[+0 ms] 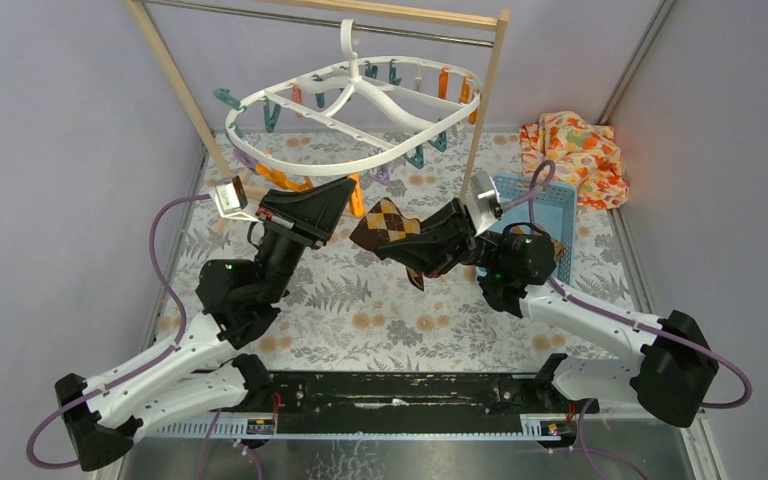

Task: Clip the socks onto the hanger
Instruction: Clamp the sock onto the hanger, then open the clamp at the hanger.

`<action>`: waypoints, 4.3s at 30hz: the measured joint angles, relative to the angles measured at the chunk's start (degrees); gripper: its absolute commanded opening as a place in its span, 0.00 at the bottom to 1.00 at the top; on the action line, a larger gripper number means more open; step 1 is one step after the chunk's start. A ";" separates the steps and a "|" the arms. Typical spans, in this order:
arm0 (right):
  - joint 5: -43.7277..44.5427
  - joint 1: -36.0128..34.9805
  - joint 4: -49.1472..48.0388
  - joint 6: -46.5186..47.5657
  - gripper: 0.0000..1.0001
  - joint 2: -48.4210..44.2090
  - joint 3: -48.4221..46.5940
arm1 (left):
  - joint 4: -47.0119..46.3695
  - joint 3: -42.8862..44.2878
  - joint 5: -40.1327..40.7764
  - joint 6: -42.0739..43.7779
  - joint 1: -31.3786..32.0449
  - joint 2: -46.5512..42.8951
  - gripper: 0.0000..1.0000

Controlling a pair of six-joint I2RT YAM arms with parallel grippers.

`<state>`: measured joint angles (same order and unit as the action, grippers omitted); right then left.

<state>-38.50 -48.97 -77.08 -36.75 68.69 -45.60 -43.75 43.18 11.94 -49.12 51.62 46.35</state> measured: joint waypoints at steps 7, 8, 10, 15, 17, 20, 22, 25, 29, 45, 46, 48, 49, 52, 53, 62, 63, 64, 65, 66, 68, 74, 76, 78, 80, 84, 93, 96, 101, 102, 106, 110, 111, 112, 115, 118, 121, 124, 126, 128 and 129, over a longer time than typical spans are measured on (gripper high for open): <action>0.00 0.00 -0.42 -0.52 0.00 2.54 0.22 | 0.04 0.24 0.02 0.11 0.00 -0.02 0.00; 0.02 0.00 -0.46 -0.61 0.00 2.56 0.42 | 0.02 0.26 0.02 0.20 0.00 -0.02 0.00; 0.02 0.00 -0.76 -0.70 0.00 2.56 0.87 | 0.04 0.28 0.00 0.24 0.00 -0.02 0.00; 0.00 0.00 -1.18 -0.85 0.00 2.56 1.09 | 0.02 0.70 -0.13 0.20 0.00 0.44 0.00; -0.02 0.00 -1.36 -0.85 0.00 2.60 1.09 | 0.00 0.92 -0.26 0.15 0.00 0.70 0.00; -0.09 0.00 -1.46 -0.85 0.00 2.93 0.70 | 0.00 0.96 -0.44 0.15 0.00 0.72 0.00; -0.13 0.00 -1.46 -0.85 0.00 3.32 0.20 | 0.02 0.98 -0.46 0.17 0.00 0.72 0.00; -0.15 0.02 -1.46 -0.85 0.00 4.17 -0.66 | 0.04 1.07 -0.55 0.15 0.00 0.72 0.00; -0.15 0.39 -1.46 -0.85 0.00 4.76 -1.22 | 0.07 1.11 -0.66 -0.09 0.00 0.70 0.00; -0.26 1.57 -1.75 -1.84 0.00 9.81 -6.14 | 0.00 1.11 -1.38 -1.40 -0.04 0.98 0.00; -0.26 1.62 -1.75 -1.95 0.00 9.86 -6.16 | 0.00 1.11 -1.38 -1.40 -0.04 0.98 0.00; -0.26 1.70 -1.79 -2.12 0.00 9.88 -6.16 | 0.04 1.11 -1.36 -1.40 -0.04 0.96 0.04; -0.26 1.75 -1.97 -2.19 0.00 9.88 -6.16 | 0.07 1.11 -1.31 -1.40 -0.04 0.94 0.04; -0.26 1.79 -2.25 -2.29 0.00 9.88 -6.16 | 0.07 1.11 -1.22 -1.53 -0.04 0.87 0.07; -0.26 1.79 -2.27 -2.34 0.00 9.88 -6.16 | 0.07 1.11 -1.22 -1.57 -0.04 0.87 0.11; -1.14 1.88 -2.69 -2.64 0.00 9.97 -6.73 | 1.14 1.11 -0.87 -2.56 -0.15 0.13 0.61; -1.18 1.90 -2.99 -2.69 0.00 9.99 -6.80 | 1.16 1.11 -1.05 -2.89 -0.15 -0.11 0.66; -1.20 1.90 -3.10 -2.78 0.00 10.01 -6.84 | 1.22 1.11 -1.16 -3.04 -0.15 -0.37 0.70; -1.22 1.90 -3.26 -2.82 0.00 10.08 -6.84 | 1.29 1.11 -1.22 -2.82 -0.15 -0.55 0.73; -1.25 1.90 -3.37 -2.91 0.00 10.16 -6.84 | 1.49 1.11 -1.25 -2.89 -0.15 -0.74 0.76; -1.25 1.92 -3.48 -3.13 0.00 10.38 -6.84 | 1.79 1.11 -1.29 -3.02 -0.15 -0.98 0.80; -1.57 2.01 -3.52 -3.65 0.00 11.52 -7.06 | 2.84 1.11 -1.29 -2.99 -0.15 -1.51 0.85; -1.57 2.01 -3.54 -3.69 0.20 11.89 -7.08 | 3.32 1.11 -1.29 -2.93 -0.15 -1.95 0.87; -1.53 2.01 -3.52 -3.98 0.52 12.26 -7.17 | 3.89 1.11 -1.27 -2.69 -0.15 -2.45 0.88; -1.49 2.08 -3.76 -4.26 0.72 12.61 -7.17 | 4.63 1.11 -1.25 -2.27 -0.15 -3.08 0.90; -0.85 2.29 -4.02 -4.50 0.84 12.90 -7.08 | 6.95 1.11 -0.83 -0.44 -0.15 -4.70 0.92; 3.87 2.91 0.76 -2.05 0.87 10.19 2.36 | 16.92 1.05 5.51 7.08 -0.15 -12.83 0.99; 6.36 3.04 6.71 0.37 0.87 6.78 6.58 | 21.55 1.66 8.04 11.41 -0.15 -15.47 0.99; 12.72 3.19 19.91 5.75 0.87 -3.06 12.28 | 31.17 4.07 11.52 19.76 -0.15 -16.37 0.99; 14.14 3.19 22.86 6.86 0.87 -5.16 12.83 | 32.57 4.07 11.93 20.98 -0.15 -16.57 0.99; 19.76 3.28 33.64 11.04 0.86 -12.90 13.73 | 36.63 4.07 11.63 24.33 -0.15 -16.74 0.99; 24.92 3.28 42.29 13.42 0.86 -18.47 14.19 | 37.66 4.28 8.70 25.14 -0.15 -15.10 0.99; 26.03 3.28 44.00 13.77 0.85 -19.32 14.19 | 37.73 4.55 7.87 25.16 -0.15 -14.16 0.99; 27.19 3.28 45.72 14.08 0.85 -20.15 14.19 | 37.73 4.87 6.93 25.18 -0.15 -13.03 0.99; 29.97 3.28 50.16 14.62 0.85 -21.66 14.19 | 37.77 5.79 4.74 25.03 -0.15 -9.68 0.99; 32.02 3.28 53.18 14.93 0.85 -22.29 14.19 | 37.73 6.95 3.08 23.98 -0.15 -7.17 0.99; 33.75 3.28 55.41 15.23 0.84 -22.84 14.19 | 37.38 7.87 0.96 22.18 -0.15 -4.98 0.99; 35.08 3.28 56.46 15.65 0.84 -23.23 14.19 | 36.24 8.15 -1.44 19.67 -0.13 -2.56 0.99; 35.71 3.28 57.00 15.93 0.84 -23.52 14.21 | 34.58 8.15 -2.62 18.23 0.07 -0.57 0.99; 36.13 3.28 57.16 16.04 0.84 -23.71 14.32 | 32.98 8.13 -2.89 17.73 0.24 1.60 0.99; 36.11 3.28 57.18 16.09 0.84 -23.78 14.43 | 32.28 8.13 -2.67 17.73 0.39 2.82 0.99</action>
<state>-2.39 -45.69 -19.90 -20.67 44.91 -31.18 -11.46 51.31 9.28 -31.40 52.01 49.17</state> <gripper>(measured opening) 0.842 0.986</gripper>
